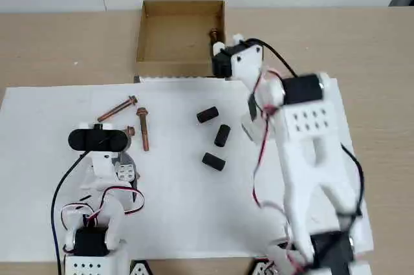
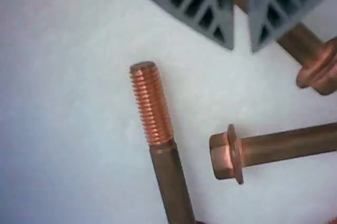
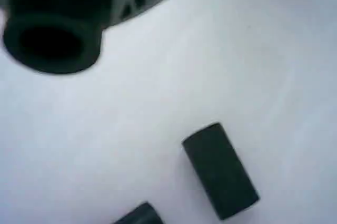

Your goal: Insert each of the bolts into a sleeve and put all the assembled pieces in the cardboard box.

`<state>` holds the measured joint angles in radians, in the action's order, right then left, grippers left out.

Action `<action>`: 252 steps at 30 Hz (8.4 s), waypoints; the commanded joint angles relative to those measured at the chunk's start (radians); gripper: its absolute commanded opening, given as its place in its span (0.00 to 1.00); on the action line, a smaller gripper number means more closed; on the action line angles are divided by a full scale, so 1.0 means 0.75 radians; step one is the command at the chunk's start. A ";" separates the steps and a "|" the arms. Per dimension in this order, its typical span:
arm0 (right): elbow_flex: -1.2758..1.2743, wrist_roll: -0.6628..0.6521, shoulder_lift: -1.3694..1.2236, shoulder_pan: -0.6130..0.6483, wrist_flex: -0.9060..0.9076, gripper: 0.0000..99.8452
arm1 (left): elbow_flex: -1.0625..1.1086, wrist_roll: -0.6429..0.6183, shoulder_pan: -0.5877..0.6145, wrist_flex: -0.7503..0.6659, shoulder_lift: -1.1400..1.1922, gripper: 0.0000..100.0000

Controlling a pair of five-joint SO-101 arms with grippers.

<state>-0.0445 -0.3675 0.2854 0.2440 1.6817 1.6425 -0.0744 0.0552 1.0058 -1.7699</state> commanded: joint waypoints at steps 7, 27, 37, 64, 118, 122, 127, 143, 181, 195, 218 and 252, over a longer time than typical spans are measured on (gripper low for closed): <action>-0.483 0.110 0.570 -0.028 -0.011 0.00 | -0.183 0.084 0.004 0.086 -0.004 0.01; -0.675 0.037 0.725 -0.277 -0.081 0.00 | -1.186 0.256 0.000 0.211 1.170 0.01; -0.675 0.035 0.717 -0.277 -0.099 0.00 | -1.572 0.368 0.006 0.209 1.825 0.01; -0.863 0.031 0.715 -0.269 -0.277 0.00 | -2.877 1.021 0.131 0.781 3.038 0.01; -0.710 0.039 0.727 -0.273 -0.040 0.00 | -3.111 0.992 -0.053 0.996 3.007 0.01; -0.710 0.074 0.727 -0.279 -0.036 0.00 | -2.976 0.794 -0.115 0.994 2.823 0.01; -0.710 0.178 0.776 -0.279 -0.040 0.00 | -2.951 0.458 -0.160 0.994 2.705 0.01; -0.696 0.237 1.335 -0.277 -0.050 0.00 | -2.597 0.340 -0.346 0.994 2.070 0.00; -1.700 0.520 2.037 0.396 -0.922 0.00 | -0.570 -0.143 -0.387 -0.002 -0.027 0.00; -1.890 0.499 2.037 0.656 -1.265 0.00 | -0.515 -0.644 -0.411 -0.286 -0.063 0.00; -1.952 0.317 2.037 0.793 -1.331 0.00 | -0.398 -0.714 -0.610 -0.415 -0.063 0.00; -1.991 0.272 2.039 0.715 -1.404 0.00 | -0.328 -0.606 -0.671 -0.403 -0.063 0.00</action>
<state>-1.5543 -0.1557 1.8013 0.7856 0.6613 1.3986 -0.5516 -0.4465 0.7234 -1.8052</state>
